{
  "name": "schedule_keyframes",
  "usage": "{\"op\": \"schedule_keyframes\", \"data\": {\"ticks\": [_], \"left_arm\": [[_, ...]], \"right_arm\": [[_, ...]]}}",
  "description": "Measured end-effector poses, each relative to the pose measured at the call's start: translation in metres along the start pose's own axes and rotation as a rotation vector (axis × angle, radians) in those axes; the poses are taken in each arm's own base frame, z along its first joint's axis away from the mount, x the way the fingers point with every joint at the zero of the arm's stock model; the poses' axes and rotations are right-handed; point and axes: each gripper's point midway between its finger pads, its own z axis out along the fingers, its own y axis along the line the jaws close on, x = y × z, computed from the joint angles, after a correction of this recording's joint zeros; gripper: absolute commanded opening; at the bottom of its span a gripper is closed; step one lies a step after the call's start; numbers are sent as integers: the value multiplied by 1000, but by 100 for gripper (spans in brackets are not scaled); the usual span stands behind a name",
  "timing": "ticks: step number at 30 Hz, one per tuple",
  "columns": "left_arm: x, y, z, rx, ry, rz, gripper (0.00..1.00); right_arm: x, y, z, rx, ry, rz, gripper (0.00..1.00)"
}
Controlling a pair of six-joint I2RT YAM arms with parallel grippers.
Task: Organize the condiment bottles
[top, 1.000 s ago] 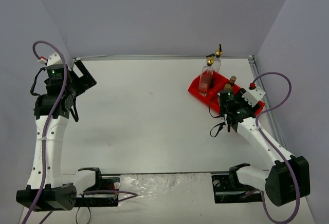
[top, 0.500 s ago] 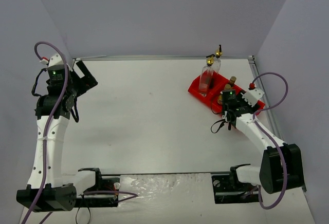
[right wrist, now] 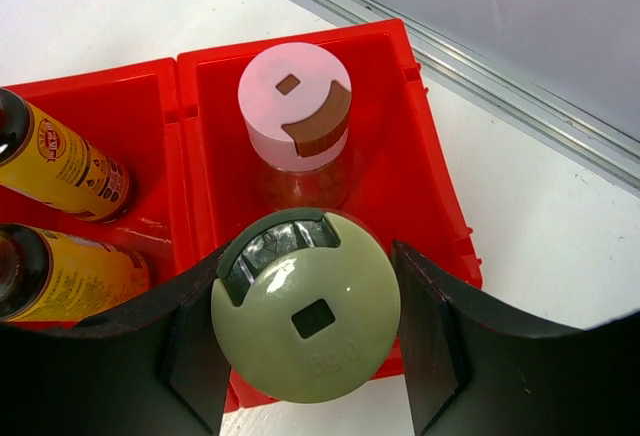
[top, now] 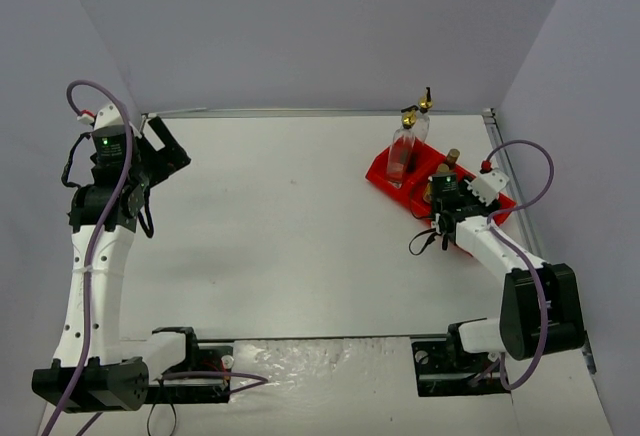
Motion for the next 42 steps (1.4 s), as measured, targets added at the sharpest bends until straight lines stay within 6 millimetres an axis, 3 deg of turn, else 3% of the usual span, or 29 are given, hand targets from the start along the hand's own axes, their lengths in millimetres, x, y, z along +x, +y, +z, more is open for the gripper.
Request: {"op": "schedule_keyframes", "data": {"ticks": [23, 26, 29, 42], "left_arm": [[4, 2, 2, -5, 9, 2, 97], [4, 2, 2, -5, 9, 2, 97], [4, 2, 2, -5, 10, 2, 97], [4, 2, 1, -5, 8, 3, 97]], "right_arm": [[25, 3, 19, -1, 94, -31, 0], [25, 4, 20, 0, 97, -27, 9], [25, 4, 21, 1, 99, -28, 33], [25, 0, 23, 14, 100, -38, 72]]}}
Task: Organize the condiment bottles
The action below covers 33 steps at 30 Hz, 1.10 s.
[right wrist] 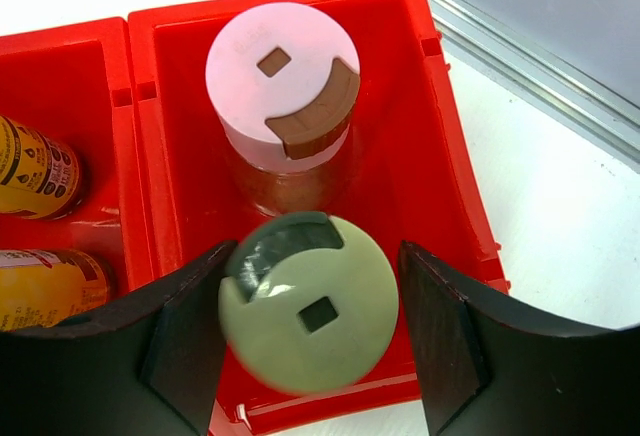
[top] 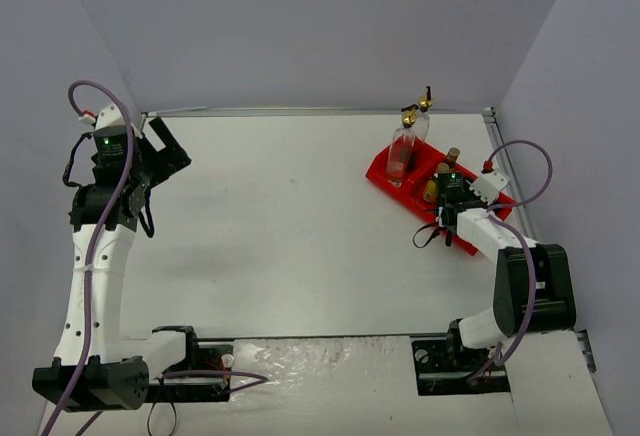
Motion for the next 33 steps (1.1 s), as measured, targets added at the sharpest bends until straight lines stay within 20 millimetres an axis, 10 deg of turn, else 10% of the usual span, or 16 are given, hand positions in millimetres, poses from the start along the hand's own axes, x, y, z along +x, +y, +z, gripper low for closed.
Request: {"op": "schedule_keyframes", "data": {"ticks": [33], "left_arm": [[0, 0, -1, 0, 0, 0, 97]], "right_arm": [[-54, 8, -34, -84, -72, 42, 88]]}}
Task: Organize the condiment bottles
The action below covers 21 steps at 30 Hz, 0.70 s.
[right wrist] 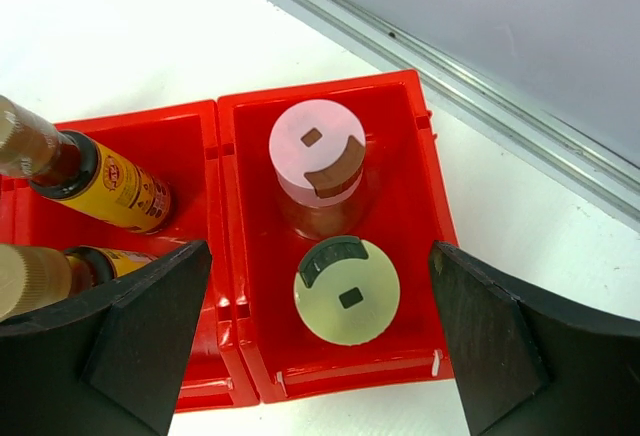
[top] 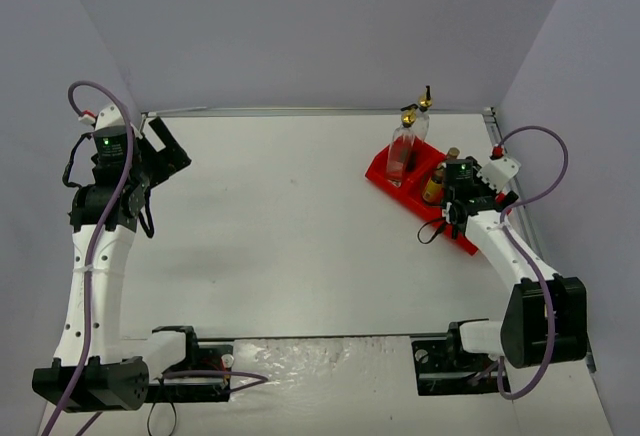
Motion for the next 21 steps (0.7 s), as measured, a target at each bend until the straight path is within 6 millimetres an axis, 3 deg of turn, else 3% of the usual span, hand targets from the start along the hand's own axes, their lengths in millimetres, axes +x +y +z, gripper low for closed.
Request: {"op": "schedule_keyframes", "data": {"ticks": [8, 11, 14, 21], "left_arm": [[0, 0, 0, 1, 1, 0, 97], [0, -1, 0, 6, 3, 0, 97], [1, -3, 0, 17, 9, 0, 97], [11, -12, 7, 57, 56, 18, 97]], "right_arm": [[-32, 2, -28, -47, -45, 27, 93], [-50, 13, -48, -109, -75, 42, 97], [-65, 43, -81, -227, -100, 30, 100], [-77, 141, -189, -600, -116, -72, 100]]}}
